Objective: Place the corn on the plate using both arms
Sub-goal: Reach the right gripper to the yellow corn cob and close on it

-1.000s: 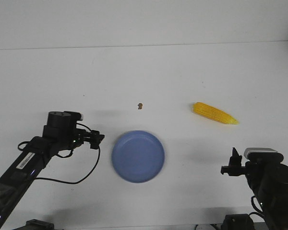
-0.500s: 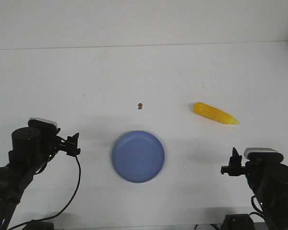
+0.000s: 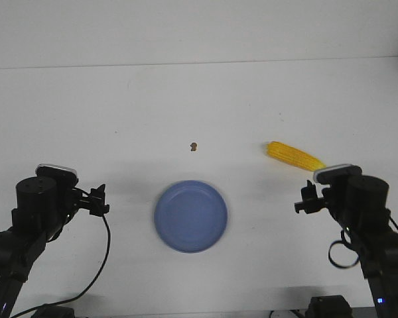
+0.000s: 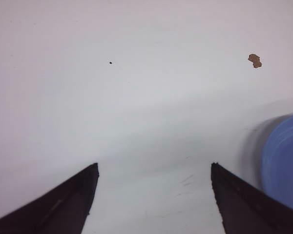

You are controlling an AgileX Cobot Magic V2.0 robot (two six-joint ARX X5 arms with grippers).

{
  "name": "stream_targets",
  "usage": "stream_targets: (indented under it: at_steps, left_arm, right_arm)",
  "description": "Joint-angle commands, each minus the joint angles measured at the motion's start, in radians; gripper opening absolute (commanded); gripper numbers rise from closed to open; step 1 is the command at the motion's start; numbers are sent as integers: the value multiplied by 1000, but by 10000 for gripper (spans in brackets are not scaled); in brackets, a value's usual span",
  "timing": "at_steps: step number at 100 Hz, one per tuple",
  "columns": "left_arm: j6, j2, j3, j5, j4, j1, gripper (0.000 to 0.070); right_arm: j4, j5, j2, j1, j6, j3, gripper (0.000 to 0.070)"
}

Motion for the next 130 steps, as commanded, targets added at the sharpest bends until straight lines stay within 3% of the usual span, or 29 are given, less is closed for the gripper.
stream_targets:
  at_steps: [1,20,63,117,130]
  left_arm:
    - [-13,7,10,2,8,-1,463]
    - [-18,7,10,1,6,-1,463]
    - [-40,7,10,2,0,-1,463]
    - [-43,7,10,2,1,-1,462]
    - [-46,7,10,2,1,-1,462]
  right_arm:
    - [3,-8,111,13,-72,60,434]
    - [-14,-43,388,37,-211,216,433]
    - [-13,-42,767,28,-338,410,433]
    - [38,-130,898,-49,-337,410,434]
    - [53,-128,930,-54,-337,410,467]
